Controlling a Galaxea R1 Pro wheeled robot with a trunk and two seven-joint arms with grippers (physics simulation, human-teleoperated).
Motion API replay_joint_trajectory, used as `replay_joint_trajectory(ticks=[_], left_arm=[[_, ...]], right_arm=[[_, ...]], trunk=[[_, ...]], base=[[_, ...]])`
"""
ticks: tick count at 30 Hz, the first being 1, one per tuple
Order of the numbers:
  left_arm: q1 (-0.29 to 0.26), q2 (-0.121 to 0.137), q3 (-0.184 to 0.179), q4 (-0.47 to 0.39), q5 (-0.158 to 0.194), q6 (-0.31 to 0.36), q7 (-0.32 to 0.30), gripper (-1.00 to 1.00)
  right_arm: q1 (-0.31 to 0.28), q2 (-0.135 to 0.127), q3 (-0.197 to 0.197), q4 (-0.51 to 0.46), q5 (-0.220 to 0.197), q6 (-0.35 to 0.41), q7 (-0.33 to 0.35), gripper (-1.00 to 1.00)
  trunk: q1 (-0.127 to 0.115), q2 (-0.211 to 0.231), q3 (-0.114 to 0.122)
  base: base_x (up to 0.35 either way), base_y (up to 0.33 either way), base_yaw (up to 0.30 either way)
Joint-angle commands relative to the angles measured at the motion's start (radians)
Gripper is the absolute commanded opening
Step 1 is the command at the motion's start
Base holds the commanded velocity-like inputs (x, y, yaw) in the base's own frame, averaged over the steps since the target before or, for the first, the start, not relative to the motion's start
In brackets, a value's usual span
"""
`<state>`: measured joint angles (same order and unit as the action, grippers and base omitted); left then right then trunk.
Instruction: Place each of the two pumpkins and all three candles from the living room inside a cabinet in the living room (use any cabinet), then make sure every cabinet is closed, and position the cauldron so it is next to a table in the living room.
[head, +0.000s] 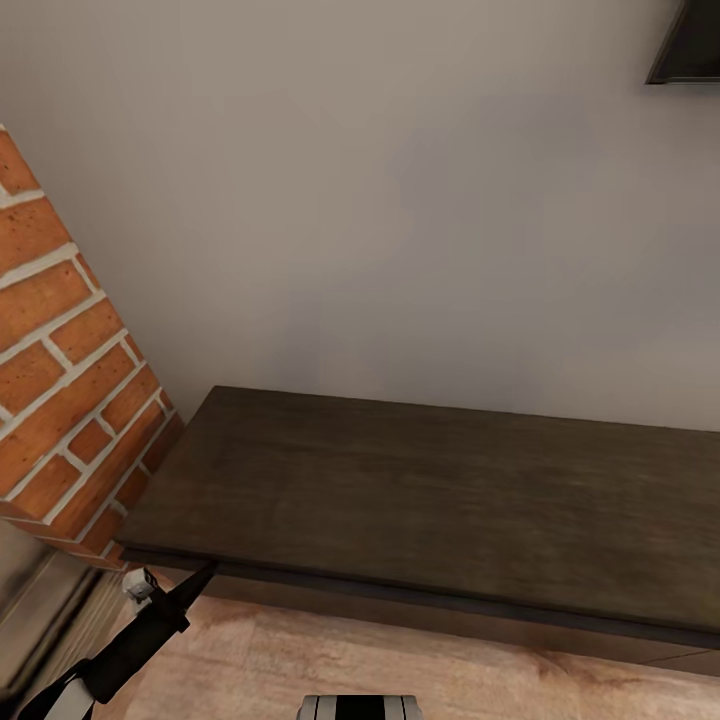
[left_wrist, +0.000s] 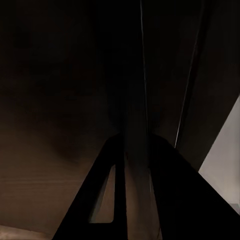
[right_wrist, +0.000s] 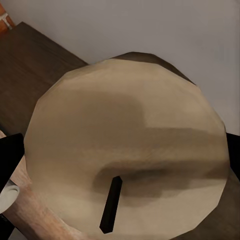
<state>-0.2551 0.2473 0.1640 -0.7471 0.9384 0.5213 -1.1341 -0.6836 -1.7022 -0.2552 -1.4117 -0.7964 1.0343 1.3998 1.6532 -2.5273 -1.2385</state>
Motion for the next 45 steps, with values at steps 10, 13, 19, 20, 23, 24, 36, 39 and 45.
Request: replay_joint_trajectory(ticks=[10, 13, 19, 20, 23, 24, 36, 39, 45], left_arm=[[-0.027, 0.0, 0.001, 0.002, -0.005, -0.003, 0.094, -1.0], [-0.027, 0.0, 0.002, 0.003, -0.004, -0.003, 0.094, -1.0], [-0.027, 0.0, 0.002, 0.003, -0.005, -0.003, 0.093, -1.0], [-0.027, 0.0, 0.002, 0.003, -0.005, -0.003, 0.093, -1.0], [-0.027, 0.0, 0.002, 0.003, -0.004, -0.003, 0.093, -1.0], [-0.027, 0.0, 0.002, 0.003, -0.004, -0.003, 0.093, -1.0], [-0.027, 0.0, 0.001, 0.003, -0.004, -0.003, 0.094, -1.0], [-0.027, 0.0, 0.001, 0.003, -0.004, -0.003, 0.093, -1.0], [-0.027, 0.0, 0.001, 0.003, -0.004, -0.003, 0.094, -1.0]], right_arm=[[0.001, 0.0, -0.001, 0.0, -0.003, 0.007, 0.001, -1.0], [0.001, 0.0, -0.001, 0.0, -0.003, 0.007, 0.001, -1.0], [0.001, 0.001, -0.001, 0.0, -0.003, 0.007, 0.001, -1.0], [0.001, 0.001, -0.001, 0.0, -0.003, 0.007, 0.001, -1.0], [0.001, 0.001, -0.001, 0.0, -0.003, 0.007, 0.001, -1.0], [0.001, 0.001, -0.001, 0.0, -0.003, 0.007, 0.001, -1.0], [0.001, 0.001, -0.001, 0.0, -0.001, 0.007, 0.001, -1.0], [0.001, 0.002, -0.001, 0.0, -0.001, 0.007, 0.001, -1.0], [0.001, 0.002, -0.001, 0.0, -0.001, 0.007, 0.001, -1.0]], trunk=[[0.0, 0.0, -0.001], [0.0, 0.0, -0.001], [0.0, 0.0, -0.001], [0.0, 0.0, -0.001], [0.0, 0.0, -0.001], [0.0, 0.0, -0.001], [0.0, 0.0, -0.001], [0.0, 0.0, -0.001], [0.0, 0.0, -0.001]], base=[[0.0, 0.0, 0.0], [0.0, 0.0, 0.0], [-0.002, 0.0, 0.0], [-0.046, 0.0, 0.0], [-0.193, 0.0, 0.0], [-0.273, 0.009, 0.0], [-0.107, 0.003, 0.0], [-0.26, 0.0, 0.0], [-0.149, 0.0, 0.0]])
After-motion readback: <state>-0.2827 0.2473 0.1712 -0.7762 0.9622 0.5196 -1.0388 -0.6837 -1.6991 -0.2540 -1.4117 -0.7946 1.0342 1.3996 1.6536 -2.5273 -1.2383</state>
